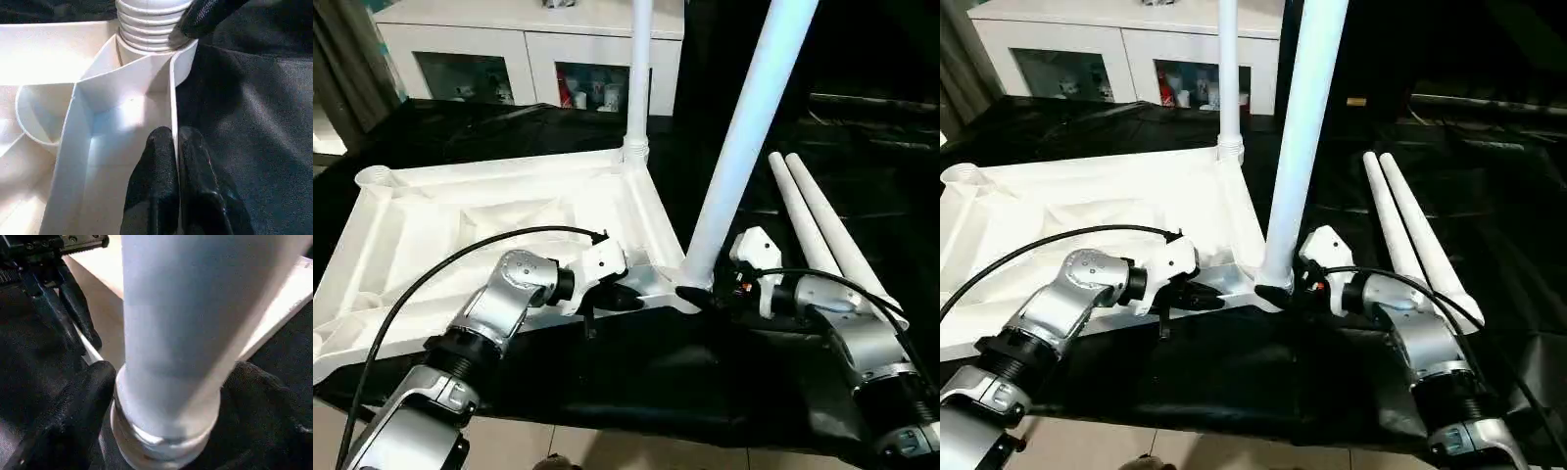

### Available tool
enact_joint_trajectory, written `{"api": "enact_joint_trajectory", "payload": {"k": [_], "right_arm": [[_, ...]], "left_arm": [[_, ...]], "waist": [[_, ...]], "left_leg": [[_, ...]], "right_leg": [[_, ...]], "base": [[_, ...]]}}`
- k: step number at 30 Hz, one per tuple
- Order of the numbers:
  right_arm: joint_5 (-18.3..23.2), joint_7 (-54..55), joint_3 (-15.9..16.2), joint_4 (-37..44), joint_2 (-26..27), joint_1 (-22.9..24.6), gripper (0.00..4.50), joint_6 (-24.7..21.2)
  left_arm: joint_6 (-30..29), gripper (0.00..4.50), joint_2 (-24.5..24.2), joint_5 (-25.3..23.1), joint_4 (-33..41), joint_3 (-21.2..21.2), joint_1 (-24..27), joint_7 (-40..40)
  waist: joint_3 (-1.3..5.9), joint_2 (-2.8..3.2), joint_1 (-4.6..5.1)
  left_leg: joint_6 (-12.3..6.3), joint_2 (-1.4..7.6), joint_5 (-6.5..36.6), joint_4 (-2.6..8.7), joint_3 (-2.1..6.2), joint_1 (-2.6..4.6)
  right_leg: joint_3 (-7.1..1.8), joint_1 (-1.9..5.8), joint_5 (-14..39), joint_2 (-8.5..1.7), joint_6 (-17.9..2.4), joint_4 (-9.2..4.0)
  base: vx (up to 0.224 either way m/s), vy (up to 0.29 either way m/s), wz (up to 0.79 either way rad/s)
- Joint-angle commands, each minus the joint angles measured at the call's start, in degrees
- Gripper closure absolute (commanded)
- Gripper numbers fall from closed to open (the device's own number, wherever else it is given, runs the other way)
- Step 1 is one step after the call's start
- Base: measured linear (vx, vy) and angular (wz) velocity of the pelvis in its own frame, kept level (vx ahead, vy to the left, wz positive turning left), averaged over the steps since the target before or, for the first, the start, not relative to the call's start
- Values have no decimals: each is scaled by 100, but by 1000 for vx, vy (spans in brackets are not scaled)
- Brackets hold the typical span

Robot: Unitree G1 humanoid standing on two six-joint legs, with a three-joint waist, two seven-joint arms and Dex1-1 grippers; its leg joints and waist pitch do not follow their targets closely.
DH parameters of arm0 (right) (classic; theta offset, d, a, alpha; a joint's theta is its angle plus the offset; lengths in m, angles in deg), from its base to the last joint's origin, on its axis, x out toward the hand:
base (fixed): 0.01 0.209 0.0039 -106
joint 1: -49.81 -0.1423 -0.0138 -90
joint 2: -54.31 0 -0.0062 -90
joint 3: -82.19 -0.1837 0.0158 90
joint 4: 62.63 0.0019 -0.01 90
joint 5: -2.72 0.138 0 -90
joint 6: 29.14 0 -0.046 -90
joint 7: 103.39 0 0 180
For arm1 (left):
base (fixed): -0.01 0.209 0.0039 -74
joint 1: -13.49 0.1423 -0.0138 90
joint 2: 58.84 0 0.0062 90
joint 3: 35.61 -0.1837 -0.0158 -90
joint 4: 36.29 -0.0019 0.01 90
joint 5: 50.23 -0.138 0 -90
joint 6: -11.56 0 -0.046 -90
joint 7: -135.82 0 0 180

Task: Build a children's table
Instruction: Rotate leg to tighten

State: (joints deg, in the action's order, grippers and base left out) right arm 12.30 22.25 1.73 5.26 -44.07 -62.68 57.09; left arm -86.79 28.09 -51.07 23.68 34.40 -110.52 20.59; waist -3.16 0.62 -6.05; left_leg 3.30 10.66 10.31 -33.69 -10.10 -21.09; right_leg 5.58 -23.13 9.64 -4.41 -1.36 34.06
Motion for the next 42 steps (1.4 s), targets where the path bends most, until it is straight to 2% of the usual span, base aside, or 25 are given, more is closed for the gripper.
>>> {"api": "enact_joint_trajectory", "payload": {"k": [1, 2, 4, 9, 17, 20, 22, 25, 26, 27, 29, 31, 33, 34, 36, 37, 38, 39, 40, 42], "right_arm": [[-12, -58, 48, -23, 12, -66, 97, -18], [0, -60, 33, -52, 41, -72, 97, -6], [9, -57, 20, -68, 55, -77, 132, -5], [-32, -71, 13, -185, 72, -69, 169, 70], [-125, 222, -53, -470, 186, -94, 179, -19], [-303, 1141, -221, -1065, 465, -241, 181, -281], [-415, 2034, -394, -1442, 740, -389, 181, -417], [-490, 2951, -573, -1797, 1015, -589, 181, -648], [-479, 3461, -688, -2026, 1200, -739, 181, -780], [-409, 4092, -851, -2349, 1458, -971, 181, -892], [-378, 4555, -937, -2665, 1692, -1208, 181, -850], [-403, 4599, -914, -2717, 1733, -1254, 181, -796], [-436, 4641, -862, -2852, 1813, -1341, 181, -718], [-438, 4658, -859, -2917, 1836, -1367, 146, -702], [-416, 4666, -914, -2974, 1859, -1389, 111, -641], [-369, 4623, -975, -2999, 1879, -1407, 109, -576], [-354, 4607, -993, -3007, 1885, -1414, 100, -558], [-316, 4570, -1033, -3029, 1901, -1433, 87, -514], [-295, 4570, -1068, -3021, 1900, -1448, 70, -452], [-283, 4446, -1105, -2933, 1825, -1530, 64, -161]], "left_arm": [[37, 450, 28, 112, 202, -3, 13, 143], [30, 450, 24, 110, 206, 6, 15, 143], [31, 450, 22, 107, 203, 9, 14, 142], [7, 450, -10, 97, 200, 4, 9, 151], [-48, 450, 21, 96, 128, 40, -18, 75], [-222, 450, 242, 15, -176, 209, -162, -535], [-323, 450, 444, -45, -472, 316, -328, -998], [-474, 450, 653, -119, -753, 388, -500, -1464], [-614, 450, 839, -145, -956, 456, -630, -1837], [-701, 450, 1127, -175, -1242, 541, -805, -2371], [-715, 450, 1405, -264, -1526, 543, -962, -2862], [-718, 450, 1467, -309, -1597, 522, -994, -2984], [-719, 450, 1605, -378, -1746, 487, -1060, -3188], [-699, 450, 1648, -429, -1787, 450, -1083, -3245], [-661, 450, 1685, -465, -1831, 436, -1104, -3260], [-627, 450, 1687, -479, -1864, 429, -1117, -3243], [-617, 450, 1686, -484, -1876, 426, -1121, -3239], [-592, 450, 1682, -497, -1906, 417, -1133, -3231], [-523, 450, 1665, -505, -1919, 412, -1129, -3208], [-252, 450, 1593, -494, -1927, 403, -1109, -3063]], "waist": [[383, -67, 5], [384, -64, 4], [384, -70, 1], [389, -54, -2], [395, -43, 6], [374, -39, 51], [355, -40, 108], [348, -31, 148], [349, -30, 154], [346, -13, 172], [345, -23, 173], [347, -22, 123], [335, -22, 125], [329, -23, 127], [320, -16, 133], [324, -18, 134], [337, 18, 143], [350, -5, 137], [349, 13, 128], [352, -6, 126]], "left_leg": [[-347, 282, 1145, 385, 77, 53], [-347, 281, 1136, 383, 76, 52], [-352, 275, 1124, 381, 74, 48], [-337, 278, 1112, 381, 79, 49], [-329, 276, 1095, 374, 78, 53], [-240, 259, 1234, 388, 85, 51], [-101, 255, 1464, 401, 103, 84], [-13, 241, 1575, 409, 112, 91], [-3, 235, 1614, 411, 118, 96], [38, 222, 1700, 397, 105, 130], [43, 208, 1810, 391, 110, 160], [-23, 219, 1767, 394, 104, 154], [-39, 222, 1830, 412, 111, 146], [-38, 223, 1893, 415, 112, 157], [-20, 226, 2055, 430, 124, 186], [-14, 231, 2081, 436, 131, 184], [8, 240, 2129, 443, 140, 187], [3, 245, 2079, 448, 142, 173], [-25, 250, 1981, 463, 138, 160], [-38, 248, 1947, 461, 129, 148]], "right_leg": [[-332, 309, 1655, -471, -1024, -436], [-331, 310, 1629, -469, -1031, -434], [-331, 314, 1619, -471, -1031, -434], [-328, 321, 1571, -467, -1031, -427], [-328, 322, 1506, -460, -1070, -415], [-310, 318, 1721, -461, -1074, -442], [-304, 298, 2152, -462, -961, -488], [-300, 288, 2365, -462, -876, -515], [-295, 288, 2427, -461, -853, -525], [-300, 254, 2540, -460, -830, -552], [-279, 247, 2775, -468, -747, -606], [-290, 238, 2656, -468, -681, -613], [-284, 247, 2643, -468, -690, -606], [-279, 246, 2693, -464, -674, -615], [-275, 239, 2808, -467, -637, -634], [-275, 249, 2810, -473, -638, -629], [-281, 251, 2732, -472, -655, -630], [-284, 271, 2558, -485, -687, -609], [-287, 285, 2388, -475, -751, -591], [-294, 292, 2295, -489, -810, -582]], "base": [[0, 0, 0], [0, 0, 0], [0, 0, 0], [0, 0, 0], [0, 0, 0], [0, 0, 0], [0, 0, 0], [0, 0, 0], [0, 0, 0], [0, 0, 0], [0, 0, 0], [0, 0, 0], [0, 0, 0], [0, 0, 0], [0, 0, 0], [0, 0, 0], [0, 0, 0], [0, 0, 0], [0, 0, 0], [0, 0, 0]]}}
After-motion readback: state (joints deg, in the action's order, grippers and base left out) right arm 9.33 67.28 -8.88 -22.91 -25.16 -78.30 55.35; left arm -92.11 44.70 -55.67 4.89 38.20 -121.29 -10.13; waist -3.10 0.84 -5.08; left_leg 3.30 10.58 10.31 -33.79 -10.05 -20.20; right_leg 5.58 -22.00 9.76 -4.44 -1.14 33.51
